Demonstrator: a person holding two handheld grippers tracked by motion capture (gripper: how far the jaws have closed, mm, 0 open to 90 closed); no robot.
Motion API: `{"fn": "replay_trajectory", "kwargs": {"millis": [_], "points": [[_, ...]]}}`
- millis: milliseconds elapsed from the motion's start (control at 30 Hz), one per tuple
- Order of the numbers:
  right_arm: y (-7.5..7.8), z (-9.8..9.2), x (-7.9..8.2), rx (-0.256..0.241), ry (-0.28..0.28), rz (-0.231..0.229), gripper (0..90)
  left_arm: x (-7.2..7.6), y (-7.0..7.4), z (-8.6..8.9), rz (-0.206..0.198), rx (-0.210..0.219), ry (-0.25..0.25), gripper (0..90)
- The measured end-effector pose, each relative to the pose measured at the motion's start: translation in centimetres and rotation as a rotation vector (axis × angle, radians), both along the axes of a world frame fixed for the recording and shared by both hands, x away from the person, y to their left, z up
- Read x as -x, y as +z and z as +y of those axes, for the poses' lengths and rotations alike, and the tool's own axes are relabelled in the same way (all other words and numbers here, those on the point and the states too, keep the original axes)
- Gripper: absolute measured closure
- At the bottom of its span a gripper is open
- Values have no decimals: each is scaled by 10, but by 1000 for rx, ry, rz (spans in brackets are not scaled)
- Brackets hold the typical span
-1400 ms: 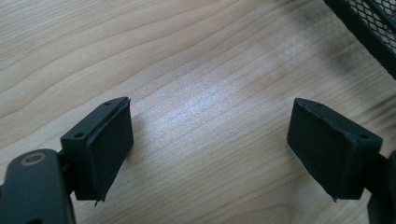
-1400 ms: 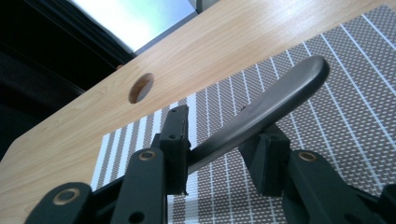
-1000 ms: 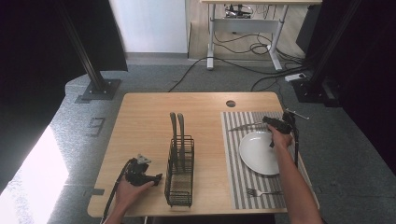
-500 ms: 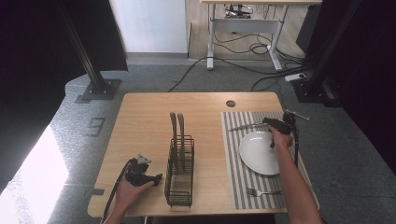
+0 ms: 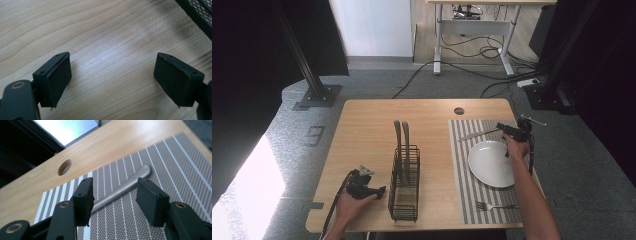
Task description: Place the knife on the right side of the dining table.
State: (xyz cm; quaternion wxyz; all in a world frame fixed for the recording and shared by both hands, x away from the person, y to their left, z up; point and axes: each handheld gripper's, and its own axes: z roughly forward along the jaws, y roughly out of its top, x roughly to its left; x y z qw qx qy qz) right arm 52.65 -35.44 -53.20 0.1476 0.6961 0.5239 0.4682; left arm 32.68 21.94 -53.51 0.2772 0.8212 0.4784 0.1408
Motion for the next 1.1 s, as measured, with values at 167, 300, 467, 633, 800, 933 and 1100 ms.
{"fn": "replay_trajectory", "kwargs": {"millis": [167,300,467,633,800,933,1100], "points": [[9,3,-3,39,45,11,460,0,0,0,2,0,-1,148],[16,5,-6,55,70,7,453,1,0,0,1,0,-2,148],[11,7,-12,89,100,60,440,1,0,0,1,0,-3,148],[17,15,-21,169,134,52,438,0,0,0,-1,1,0,147],[20,24,-34,205,173,100,421,0,0,0,0,0,-1,147],[16,33,-43,249,204,117,426,0,0,0,-1,0,1,147],[5,38,-55,275,224,188,428,0,0,0,0,-1,2,147]]}}
